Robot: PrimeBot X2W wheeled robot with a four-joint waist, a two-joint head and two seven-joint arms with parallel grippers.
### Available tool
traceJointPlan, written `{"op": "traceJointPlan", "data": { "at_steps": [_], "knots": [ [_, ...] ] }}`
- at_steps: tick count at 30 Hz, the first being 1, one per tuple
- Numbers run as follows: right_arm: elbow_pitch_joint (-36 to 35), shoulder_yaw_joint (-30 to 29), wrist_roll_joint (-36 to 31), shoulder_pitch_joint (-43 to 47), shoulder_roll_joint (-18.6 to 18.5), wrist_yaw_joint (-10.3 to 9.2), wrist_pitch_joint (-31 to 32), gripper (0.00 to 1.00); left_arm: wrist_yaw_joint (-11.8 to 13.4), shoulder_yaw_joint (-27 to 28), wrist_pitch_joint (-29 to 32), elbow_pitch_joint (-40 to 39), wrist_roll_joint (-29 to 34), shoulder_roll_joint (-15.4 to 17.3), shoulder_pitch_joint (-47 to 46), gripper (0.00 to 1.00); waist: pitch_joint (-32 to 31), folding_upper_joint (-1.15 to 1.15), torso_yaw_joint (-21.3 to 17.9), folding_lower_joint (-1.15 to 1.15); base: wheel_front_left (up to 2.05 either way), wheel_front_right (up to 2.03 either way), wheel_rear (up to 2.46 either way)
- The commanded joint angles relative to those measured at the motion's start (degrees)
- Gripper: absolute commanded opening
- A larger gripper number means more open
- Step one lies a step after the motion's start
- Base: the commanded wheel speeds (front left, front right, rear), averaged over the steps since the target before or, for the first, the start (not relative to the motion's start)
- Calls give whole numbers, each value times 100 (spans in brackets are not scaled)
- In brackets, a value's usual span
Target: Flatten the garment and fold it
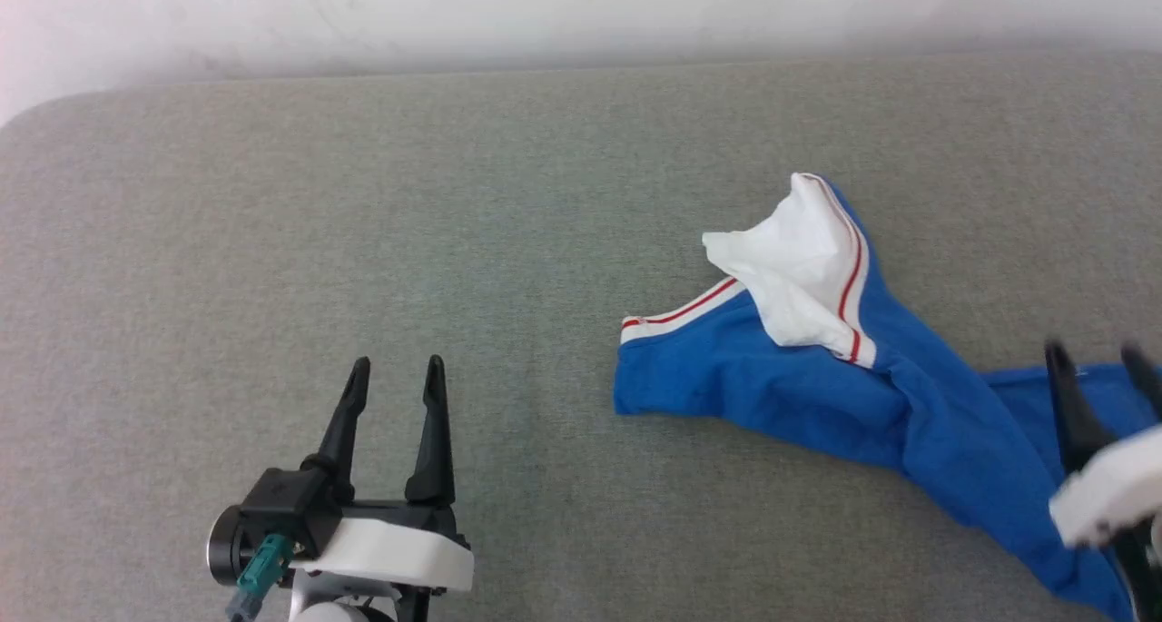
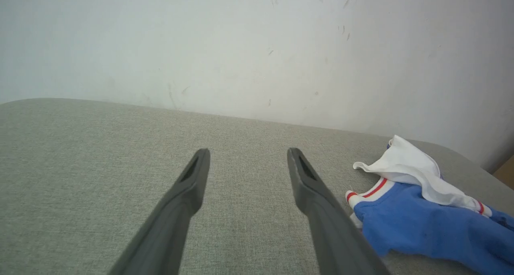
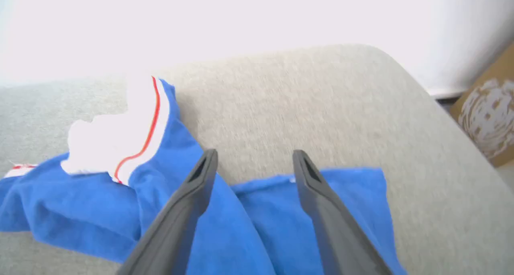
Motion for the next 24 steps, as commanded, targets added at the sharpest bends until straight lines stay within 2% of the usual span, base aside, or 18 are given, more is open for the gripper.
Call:
{"op": "traceJointPlan", "data": {
  "at_steps": [1, 5, 7, 13, 19, 20, 21, 22, 24],
  "knots": [
    [-105, 93, -47, -191, -100, -4, 60, 100, -30, -19, -27, 9, -1, -6, 54, 100, -5, 0, 118, 1, 0, 0, 0],
    [-263, 844, -13, -1017, -466, -4, 576, 100, -28, -71, -27, -4, -39, -8, -24, 100, 153, 0, 341, 1, 0, 0, 0],
    [-142, 1142, 66, -1467, -479, -4, 814, 100, -11, -91, -27, -18, -68, -10, -82, 100, 273, 0, 442, 1, 0, 0, 0],
    [983, 1871, -312, -2558, -838, -4, 1372, 100, 57, -283, -27, -26, -218, -11, -313, 100, 712, 0, 792, 1, 0, 0, 0],
    [2010, 2388, -540, -3114, -1108, -4, 1470, 100, 142, -429, -27, -25, -323, -12, -532, 100, 1044, 0, 1091, 1, 0, 0, 0],
    [2116, 2458, -513, -3159, -1123, -4, 1463, 95, 153, -439, -27, -23, -332, -12, -554, 100, 1070, 0, 1113, 1, 0, 0, 0],
    [2198, 2497, -487, -3200, -1123, -4, 1422, 32, 164, -447, -27, -19, -342, -12, -573, 100, 1085, 0, 1126, 1, 0, 0, 0],
    [2260, 2569, -469, -3228, -1138, -4, 1377, 0, 175, -451, -27, -13, -351, -12, -585, 100, 1090, 0, 1130, 1, 0, 0, 0],
    [2351, 2673, -364, -3265, -1139, -4, 1277, 0, 201, -435, -27, 10, -358, -12, -583, 100, 1052, 0, 1099, 1, 0, 0, 0]
  ]
}}
